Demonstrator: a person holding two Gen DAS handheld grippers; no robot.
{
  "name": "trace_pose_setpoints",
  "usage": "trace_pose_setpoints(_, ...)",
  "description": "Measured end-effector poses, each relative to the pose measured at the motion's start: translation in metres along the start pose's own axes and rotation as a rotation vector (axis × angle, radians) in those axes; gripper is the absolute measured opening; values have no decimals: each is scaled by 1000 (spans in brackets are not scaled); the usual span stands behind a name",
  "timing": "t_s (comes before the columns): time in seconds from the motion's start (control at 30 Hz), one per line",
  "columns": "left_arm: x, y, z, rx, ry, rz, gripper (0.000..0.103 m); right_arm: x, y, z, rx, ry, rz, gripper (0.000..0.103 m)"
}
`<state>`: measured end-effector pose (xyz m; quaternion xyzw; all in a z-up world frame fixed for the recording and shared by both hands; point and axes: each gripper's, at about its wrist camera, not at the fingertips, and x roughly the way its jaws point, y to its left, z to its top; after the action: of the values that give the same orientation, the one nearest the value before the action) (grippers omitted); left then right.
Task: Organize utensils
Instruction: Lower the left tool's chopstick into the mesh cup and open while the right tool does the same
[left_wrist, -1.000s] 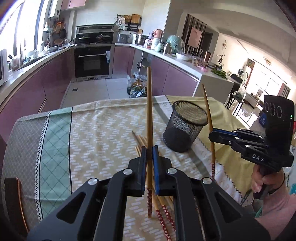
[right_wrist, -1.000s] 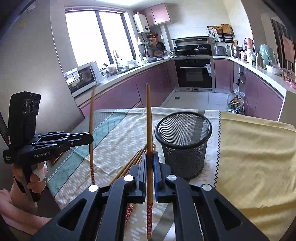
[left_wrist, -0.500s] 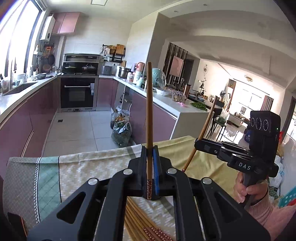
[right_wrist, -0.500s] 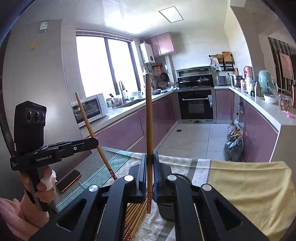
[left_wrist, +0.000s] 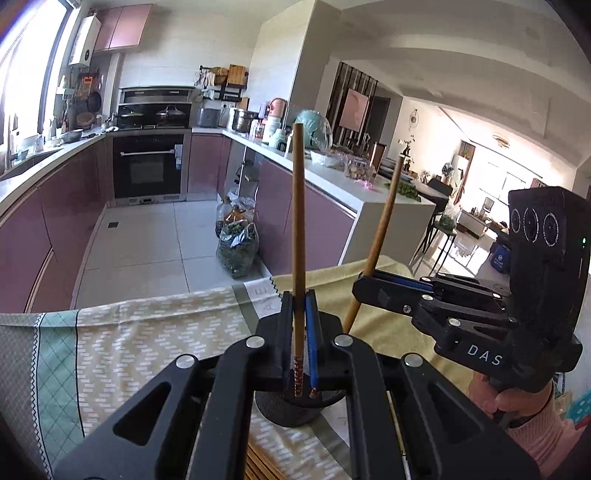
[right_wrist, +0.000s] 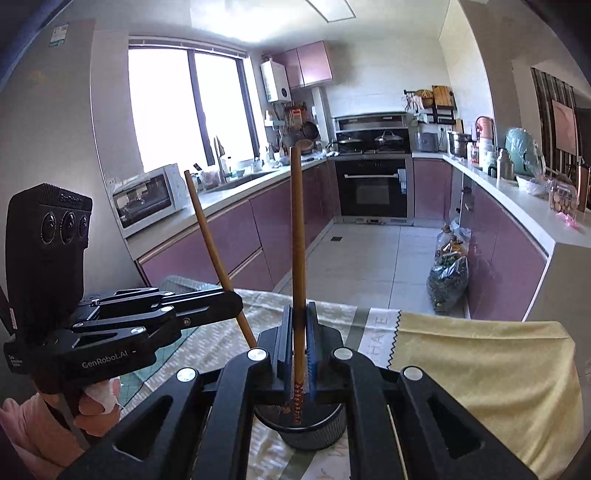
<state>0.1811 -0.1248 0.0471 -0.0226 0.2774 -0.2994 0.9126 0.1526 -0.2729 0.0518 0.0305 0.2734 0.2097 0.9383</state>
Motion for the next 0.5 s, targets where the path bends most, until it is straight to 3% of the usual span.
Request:
trace_pose_setpoints(0.2,38,9,-20,13,106,21,7,30,0,-13,2,133,-10,6)
trace_pose_setpoints(0.5,59,24,-23,-17,147,38,8,52,0,-13,30,174,-26,6)
